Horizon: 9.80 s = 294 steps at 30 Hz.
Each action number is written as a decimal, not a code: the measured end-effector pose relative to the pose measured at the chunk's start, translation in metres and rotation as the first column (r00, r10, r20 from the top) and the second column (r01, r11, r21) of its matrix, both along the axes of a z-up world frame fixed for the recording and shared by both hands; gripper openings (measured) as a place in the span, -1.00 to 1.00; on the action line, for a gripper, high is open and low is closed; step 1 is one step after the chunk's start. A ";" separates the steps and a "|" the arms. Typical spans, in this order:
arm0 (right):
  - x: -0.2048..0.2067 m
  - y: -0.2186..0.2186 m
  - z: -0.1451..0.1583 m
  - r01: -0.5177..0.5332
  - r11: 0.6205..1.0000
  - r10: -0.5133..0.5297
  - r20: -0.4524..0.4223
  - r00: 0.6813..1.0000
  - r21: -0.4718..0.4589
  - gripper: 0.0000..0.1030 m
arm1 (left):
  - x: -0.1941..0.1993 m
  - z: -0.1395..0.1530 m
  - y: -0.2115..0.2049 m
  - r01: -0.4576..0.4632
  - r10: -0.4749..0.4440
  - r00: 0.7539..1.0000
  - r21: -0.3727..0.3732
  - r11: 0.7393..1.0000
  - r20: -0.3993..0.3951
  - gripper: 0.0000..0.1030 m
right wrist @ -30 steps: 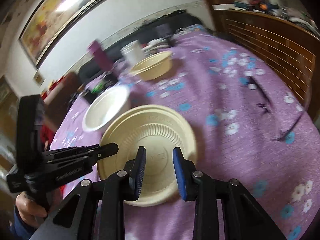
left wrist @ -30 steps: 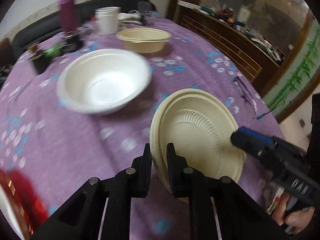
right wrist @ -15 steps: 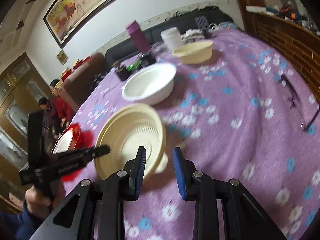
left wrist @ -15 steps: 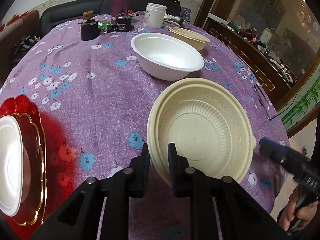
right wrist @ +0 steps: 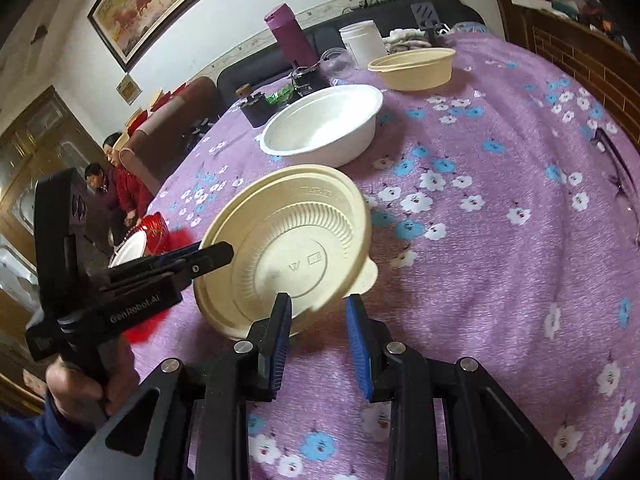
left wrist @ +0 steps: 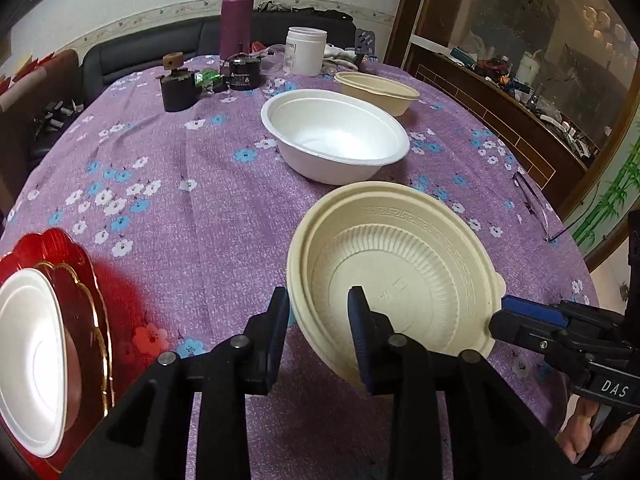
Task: Organize plates and bowls
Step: 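Lift the cream bowl with both tools and carry it toward the red plates, then lower the cream bowl onto the red plate stack with both tools, then open both tools to release the cream bowl and lift away, then grasp the rim of the large white bowl with both tools, then carry the white bowl with both tools toward the red plate stack, then lower the white bowl onto the cream bowl with both tools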
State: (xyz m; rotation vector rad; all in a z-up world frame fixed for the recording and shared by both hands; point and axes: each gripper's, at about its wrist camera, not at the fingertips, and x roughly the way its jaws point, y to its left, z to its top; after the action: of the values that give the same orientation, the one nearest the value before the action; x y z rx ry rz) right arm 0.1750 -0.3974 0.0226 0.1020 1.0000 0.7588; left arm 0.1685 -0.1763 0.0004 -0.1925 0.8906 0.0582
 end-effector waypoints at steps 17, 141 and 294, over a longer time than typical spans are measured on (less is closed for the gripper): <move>-0.009 -0.009 0.012 0.100 0.995 -0.098 0.106 0.989 -0.011 -0.36 | 0.002 0.002 0.003 -0.003 0.003 1.000 0.000 1.000 0.004 -0.44; -0.050 0.248 0.014 -0.414 0.910 0.413 -0.154 0.897 0.028 -0.53 | -0.161 0.029 0.186 -0.474 0.469 0.881 0.117 0.873 0.065 -0.58; -0.050 0.229 0.037 -0.429 0.892 0.438 -0.032 0.899 0.141 -0.65 | -0.182 0.056 0.181 -0.514 0.511 0.854 0.002 0.858 0.103 -0.68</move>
State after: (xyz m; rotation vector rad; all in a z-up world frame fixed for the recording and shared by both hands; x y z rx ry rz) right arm 0.1248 -0.1687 0.0592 0.0138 1.0458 1.2401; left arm -0.0139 0.0045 0.0560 -0.4006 0.7177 0.5576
